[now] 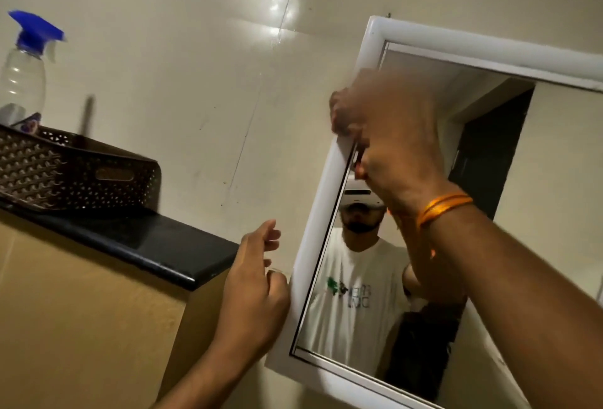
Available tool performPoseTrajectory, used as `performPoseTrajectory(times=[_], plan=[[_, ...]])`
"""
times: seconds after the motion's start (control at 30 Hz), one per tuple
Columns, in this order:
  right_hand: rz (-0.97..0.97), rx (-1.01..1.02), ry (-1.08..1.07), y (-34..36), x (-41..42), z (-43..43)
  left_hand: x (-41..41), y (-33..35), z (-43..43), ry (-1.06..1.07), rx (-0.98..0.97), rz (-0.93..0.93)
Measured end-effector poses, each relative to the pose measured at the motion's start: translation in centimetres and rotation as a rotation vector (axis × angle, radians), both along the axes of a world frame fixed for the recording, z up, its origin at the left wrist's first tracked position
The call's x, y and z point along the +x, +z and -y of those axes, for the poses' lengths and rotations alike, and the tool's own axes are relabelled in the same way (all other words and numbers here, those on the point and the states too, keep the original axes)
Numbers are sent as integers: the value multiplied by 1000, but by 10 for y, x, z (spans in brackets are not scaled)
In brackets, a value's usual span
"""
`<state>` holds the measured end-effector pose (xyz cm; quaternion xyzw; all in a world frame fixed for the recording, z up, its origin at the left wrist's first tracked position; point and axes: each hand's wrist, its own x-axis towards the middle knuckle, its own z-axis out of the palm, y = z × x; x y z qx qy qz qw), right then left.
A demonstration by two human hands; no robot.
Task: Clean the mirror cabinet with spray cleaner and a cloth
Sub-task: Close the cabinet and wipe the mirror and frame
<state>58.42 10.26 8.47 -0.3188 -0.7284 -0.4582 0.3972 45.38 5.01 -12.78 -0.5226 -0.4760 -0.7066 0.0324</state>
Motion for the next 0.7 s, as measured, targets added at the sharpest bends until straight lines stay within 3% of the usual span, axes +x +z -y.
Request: performPoseTrajectory(times=[0.1, 0.23, 0.4, 0.53, 0.7], plan=[[-27, -5, 12, -1, -4, 4, -2, 19, -1, 1, 49, -18], [61, -20, 83, -67, 0, 6, -4, 36, -3, -2, 93, -30], [469, -17, 70, -165, 15, -28, -1, 45, -6, -37, 111, 4], [602, 43, 29, -151, 17, -36, 2, 52, -5, -80, 91, -3], [417, 92, 26, -64, 15, -7, -3, 80, -8, -58, 168, -28]])
